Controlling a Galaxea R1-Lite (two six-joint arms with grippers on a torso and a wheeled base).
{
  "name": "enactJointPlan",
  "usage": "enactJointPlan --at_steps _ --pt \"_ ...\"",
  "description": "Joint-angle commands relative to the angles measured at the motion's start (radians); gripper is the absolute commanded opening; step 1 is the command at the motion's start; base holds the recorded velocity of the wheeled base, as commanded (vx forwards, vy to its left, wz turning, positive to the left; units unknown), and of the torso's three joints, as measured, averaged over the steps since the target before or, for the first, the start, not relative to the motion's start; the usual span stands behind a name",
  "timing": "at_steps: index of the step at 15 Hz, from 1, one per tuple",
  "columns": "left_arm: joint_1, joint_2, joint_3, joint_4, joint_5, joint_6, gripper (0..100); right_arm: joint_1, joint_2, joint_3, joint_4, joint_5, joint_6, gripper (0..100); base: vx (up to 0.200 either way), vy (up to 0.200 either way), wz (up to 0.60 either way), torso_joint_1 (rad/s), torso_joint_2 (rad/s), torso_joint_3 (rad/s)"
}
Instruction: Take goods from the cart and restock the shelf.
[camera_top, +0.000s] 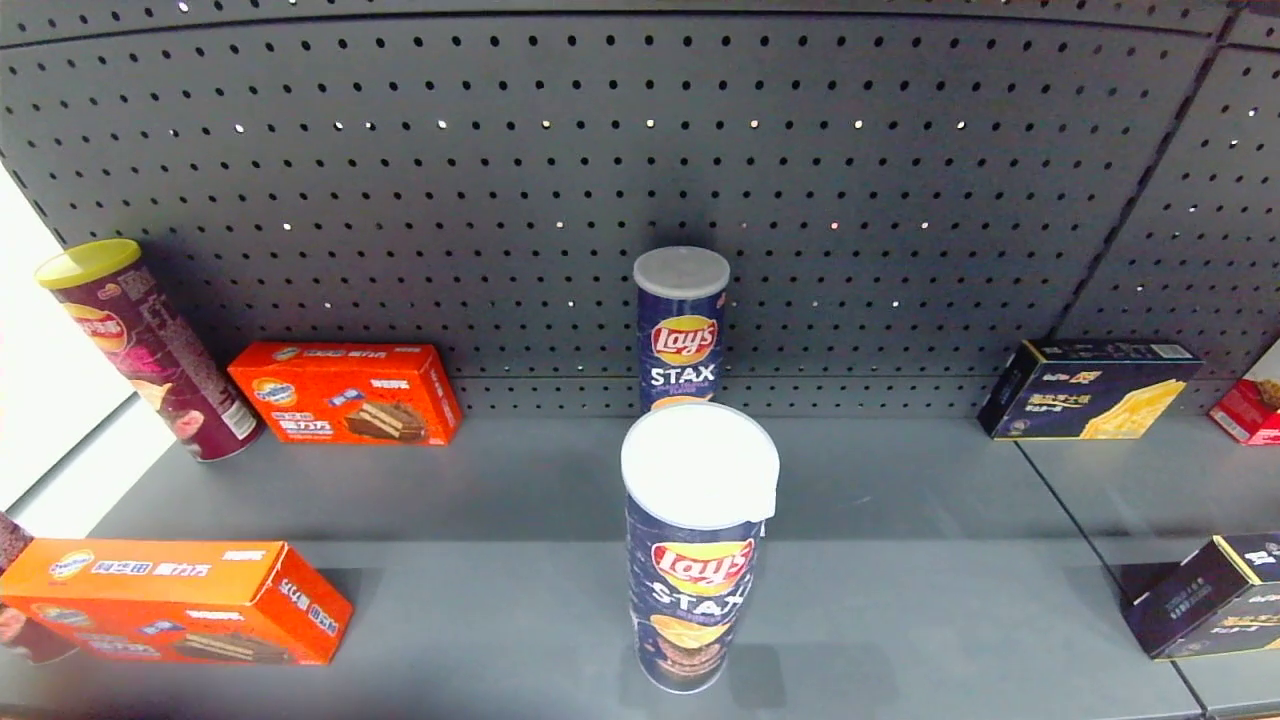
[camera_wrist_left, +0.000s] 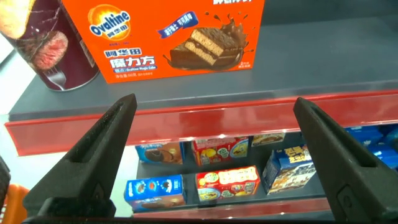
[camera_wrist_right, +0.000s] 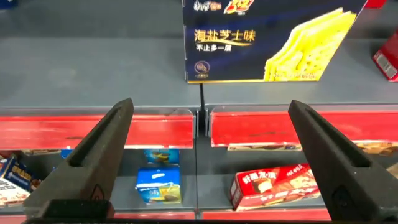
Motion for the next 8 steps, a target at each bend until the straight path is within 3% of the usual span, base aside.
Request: enactJointPlan --at_steps 1,8 --pt "0.0 0.0 0.0 0.0 0.001 0.001 100 0.0 0.003 0.0 0.0 0.0 0.0 100 0.0 0.0 0.0 0.0 0.0 0.0" --pt "0.0 0.0 0.0 0.0 0.001 -0.002 100 0.0 0.001 0.0 0.0 0.0 0.0 100 0.0 0.0 0.0 0.0 0.0 0.0"
